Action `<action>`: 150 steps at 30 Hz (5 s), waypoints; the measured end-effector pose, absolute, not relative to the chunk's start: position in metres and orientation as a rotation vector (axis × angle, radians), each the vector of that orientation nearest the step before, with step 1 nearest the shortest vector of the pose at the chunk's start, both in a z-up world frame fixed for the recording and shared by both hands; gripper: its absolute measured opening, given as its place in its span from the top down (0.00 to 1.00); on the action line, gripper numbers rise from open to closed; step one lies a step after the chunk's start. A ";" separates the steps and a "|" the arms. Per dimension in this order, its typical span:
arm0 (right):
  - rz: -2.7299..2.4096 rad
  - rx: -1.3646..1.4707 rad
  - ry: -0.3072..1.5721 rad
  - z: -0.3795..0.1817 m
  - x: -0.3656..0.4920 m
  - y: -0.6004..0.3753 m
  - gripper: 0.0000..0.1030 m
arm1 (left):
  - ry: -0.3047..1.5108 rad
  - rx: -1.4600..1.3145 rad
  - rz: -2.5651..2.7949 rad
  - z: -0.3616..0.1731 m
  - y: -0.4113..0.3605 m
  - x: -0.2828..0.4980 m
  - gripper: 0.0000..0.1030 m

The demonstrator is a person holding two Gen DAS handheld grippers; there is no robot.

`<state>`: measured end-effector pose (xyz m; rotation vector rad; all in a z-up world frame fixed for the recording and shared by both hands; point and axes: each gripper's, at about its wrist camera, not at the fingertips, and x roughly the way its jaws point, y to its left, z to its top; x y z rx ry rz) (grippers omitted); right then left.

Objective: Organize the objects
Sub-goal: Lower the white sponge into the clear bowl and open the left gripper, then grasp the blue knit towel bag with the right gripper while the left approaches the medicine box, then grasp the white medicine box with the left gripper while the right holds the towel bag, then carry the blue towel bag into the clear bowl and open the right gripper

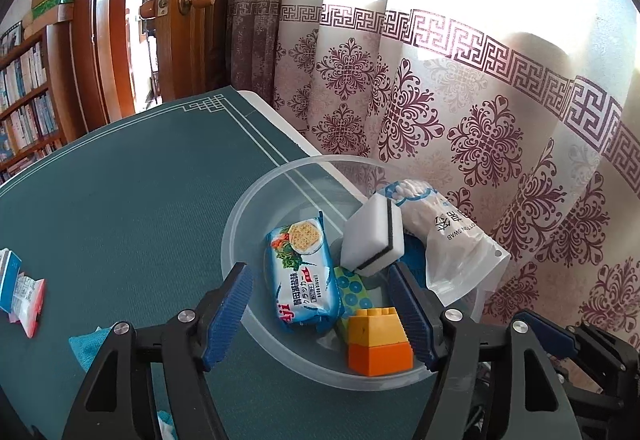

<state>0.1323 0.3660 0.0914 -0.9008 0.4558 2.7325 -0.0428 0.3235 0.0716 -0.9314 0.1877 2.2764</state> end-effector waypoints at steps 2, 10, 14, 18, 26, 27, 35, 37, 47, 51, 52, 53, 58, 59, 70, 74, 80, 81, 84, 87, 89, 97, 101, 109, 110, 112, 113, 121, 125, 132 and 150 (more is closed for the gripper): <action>2.735 -0.898 0.455 0.093 0.133 0.365 0.65 | 0.195 -0.925 2.293 0.072 0.319 -0.041 0.28; 2.740 -0.899 0.459 0.094 0.134 0.360 0.65 | 0.197 -0.921 2.359 0.071 0.292 -0.035 0.17; 2.747 -0.907 0.460 0.095 0.135 0.354 0.65 | 0.168 -0.948 2.376 0.069 0.278 -0.036 0.14; 2.756 -0.920 0.461 0.095 0.134 0.347 0.65 | 0.140 -0.979 2.397 0.066 0.264 -0.040 0.12; 2.774 -0.958 0.466 0.092 0.127 0.331 0.62 | 0.087 -1.012 2.448 0.064 0.231 -0.046 0.08; 2.776 -0.963 0.464 0.092 0.126 0.328 0.61 | 0.077 -1.015 2.455 0.064 0.225 -0.048 0.07; 2.790 -1.008 0.489 0.090 0.117 0.308 0.54 | 0.062 -1.031 2.564 0.062 0.184 -0.057 0.06; 2.796 -1.022 0.484 0.089 0.113 0.301 0.54 | 0.046 -1.034 2.584 0.060 0.171 -0.059 0.06; 2.885 -1.107 0.407 0.089 0.083 0.247 0.42 | -0.063 -1.068 2.651 0.056 0.116 -0.065 0.06; 2.923 -1.150 0.382 0.086 0.069 0.224 0.42 | -0.078 -1.068 2.675 0.056 0.100 -0.063 0.06; 2.931 -1.160 0.374 0.085 0.066 0.219 0.42 | -0.085 -1.071 2.680 0.056 0.096 -0.063 0.06; 2.939 -1.169 0.368 0.083 0.062 0.214 0.42 | -0.094 -1.075 2.683 0.055 0.092 -0.063 0.06; 2.958 -1.193 0.364 0.073 0.040 0.195 0.42 | -0.144 -1.098 2.704 0.053 0.076 -0.065 0.06; 2.955 -1.196 0.360 0.070 0.035 0.192 0.42 | -0.153 -1.101 2.709 0.052 0.072 -0.066 0.06; 2.910 -1.230 0.320 0.047 -0.004 0.189 0.42 | -0.258 -1.173 2.748 0.048 0.038 -0.081 0.05; 2.922 -1.241 0.304 0.043 -0.009 0.183 0.42 | -0.251 -1.193 2.771 0.048 0.035 -0.089 0.05; 2.950 -1.253 0.300 0.038 -0.011 0.176 0.42 | -0.294 -1.201 2.792 0.055 0.034 -0.106 0.05; 2.952 -1.254 0.304 0.037 -0.011 0.176 0.42 | -0.302 -1.207 2.795 0.056 0.034 -0.110 0.05; 2.960 -1.248 0.326 0.036 -0.010 0.178 0.42 | -0.352 -1.222 2.796 0.058 0.034 -0.123 0.05; 2.966 -1.238 0.338 0.035 -0.009 0.179 0.42 | -0.376 -1.237 2.823 0.061 0.038 -0.139 0.05; 2.972 -1.234 0.347 0.034 -0.008 0.179 0.42 | -0.389 -1.252 2.838 0.062 0.040 -0.149 0.05; 2.982 -1.223 0.397 0.033 -0.007 0.183 0.42 | -0.539 -1.339 2.867 0.056 0.041 -0.185 0.00; 2.986 -1.220 0.418 0.034 -0.006 0.184 0.42 | -0.533 -1.414 2.891 0.052 0.047 -0.198 0.00; 2.990 -1.217 0.440 0.034 -0.005 0.185 0.42 | -0.333 -1.503 2.911 0.041 0.056 -0.202 0.00; 2.991 -1.216 0.441 0.034 -0.005 0.185 0.42 | -0.310 -1.499 2.905 0.040 0.055 -0.199 0.00; 2.991 -1.216 0.443 0.034 -0.005 0.186 0.42 | -0.264 -1.504 2.898 0.036 0.052 -0.192 0.00; 2.991 -1.216 0.443 0.034 -0.005 0.186 0.42 | -0.251 -1.510 2.892 0.033 0.049 -0.188 0.00; 2.991 -1.216 0.445 0.034 -0.006 0.186 0.42 | -0.276 -1.489 2.894 0.022 0.013 -0.154 0.00; 2.991 -1.216 0.443 0.034 -0.006 0.185 0.42 | -0.224 -1.434 2.910 0.026 0.008 -0.147 0.00; 2.991 -1.216 0.445 0.034 -0.006 0.185 0.42 | -0.188 -1.362 2.906 0.028 0.011 -0.150 0.03; 2.986 -1.215 0.456 0.032 -0.007 0.188 0.52 | -0.243 -1.229 2.915 0.038 0.004 -0.114 0.34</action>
